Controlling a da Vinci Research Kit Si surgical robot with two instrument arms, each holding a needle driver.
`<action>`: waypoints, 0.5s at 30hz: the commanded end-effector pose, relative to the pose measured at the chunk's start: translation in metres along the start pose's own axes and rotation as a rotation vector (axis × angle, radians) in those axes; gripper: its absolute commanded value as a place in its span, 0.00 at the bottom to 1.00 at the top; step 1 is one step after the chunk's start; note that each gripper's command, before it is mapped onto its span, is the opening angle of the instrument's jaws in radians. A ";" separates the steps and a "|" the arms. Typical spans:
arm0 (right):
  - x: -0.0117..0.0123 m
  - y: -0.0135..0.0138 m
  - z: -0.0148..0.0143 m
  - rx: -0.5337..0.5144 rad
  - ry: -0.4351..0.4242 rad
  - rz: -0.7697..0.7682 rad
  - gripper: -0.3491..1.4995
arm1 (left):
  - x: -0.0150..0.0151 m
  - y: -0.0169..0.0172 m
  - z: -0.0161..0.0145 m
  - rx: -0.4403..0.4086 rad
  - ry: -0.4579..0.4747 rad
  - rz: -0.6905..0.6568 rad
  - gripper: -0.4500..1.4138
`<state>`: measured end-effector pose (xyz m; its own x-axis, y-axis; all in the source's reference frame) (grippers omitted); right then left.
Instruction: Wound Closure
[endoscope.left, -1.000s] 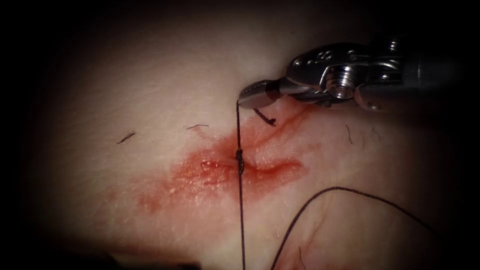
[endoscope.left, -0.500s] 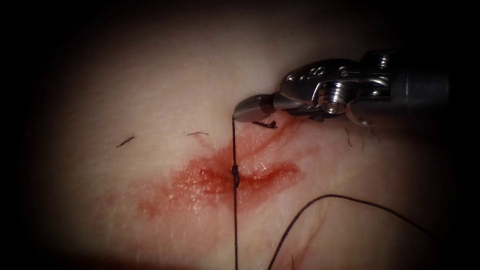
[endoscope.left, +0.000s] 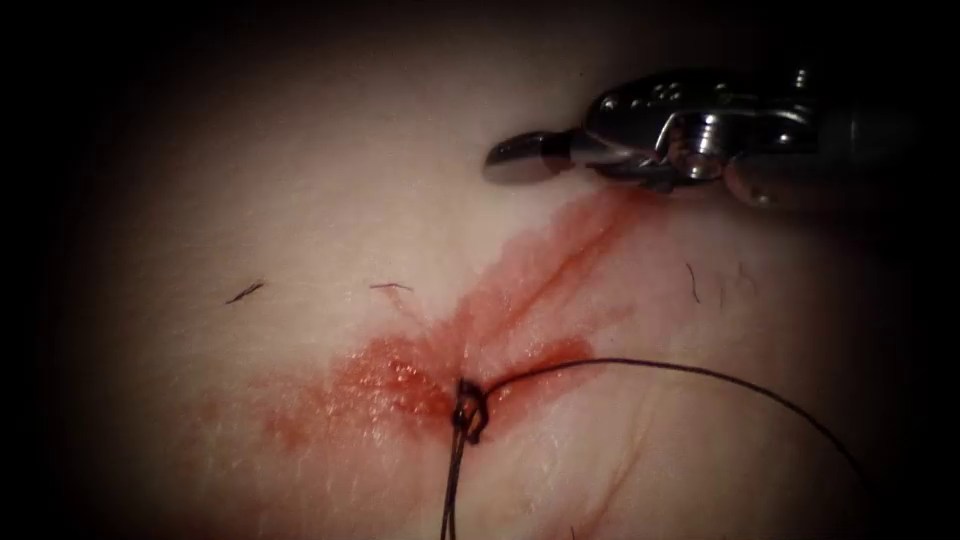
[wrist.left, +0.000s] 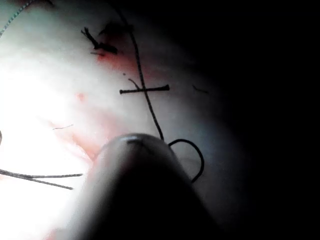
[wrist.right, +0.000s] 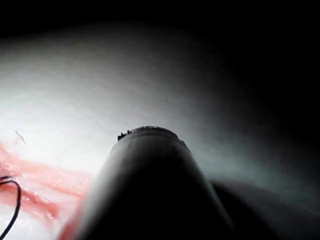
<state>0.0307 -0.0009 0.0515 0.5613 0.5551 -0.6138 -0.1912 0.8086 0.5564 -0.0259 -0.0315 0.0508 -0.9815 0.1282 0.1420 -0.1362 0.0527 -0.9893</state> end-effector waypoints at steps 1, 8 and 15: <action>0.0011 0.0004 0.0004 -0.003 0.000 -0.002 0.00 | 0.0005 -0.0005 0.0003 0.002 -0.004 0.000 0.00; 0.0018 0.0008 -0.0001 -0.014 0.004 -0.017 0.00 | 0.0005 -0.0004 0.0004 0.004 -0.004 -0.002 0.00; 0.0010 -0.0010 -0.0005 0.037 -0.001 -0.030 0.00 | 0.0007 -0.0005 -0.0022 0.003 0.097 0.014 0.00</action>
<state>0.0303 -0.0015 0.0498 0.5675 0.5300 -0.6301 -0.1181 0.8098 0.5747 -0.0257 -0.0279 0.0509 -0.9587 0.2500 0.1357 -0.1306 0.0372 -0.9907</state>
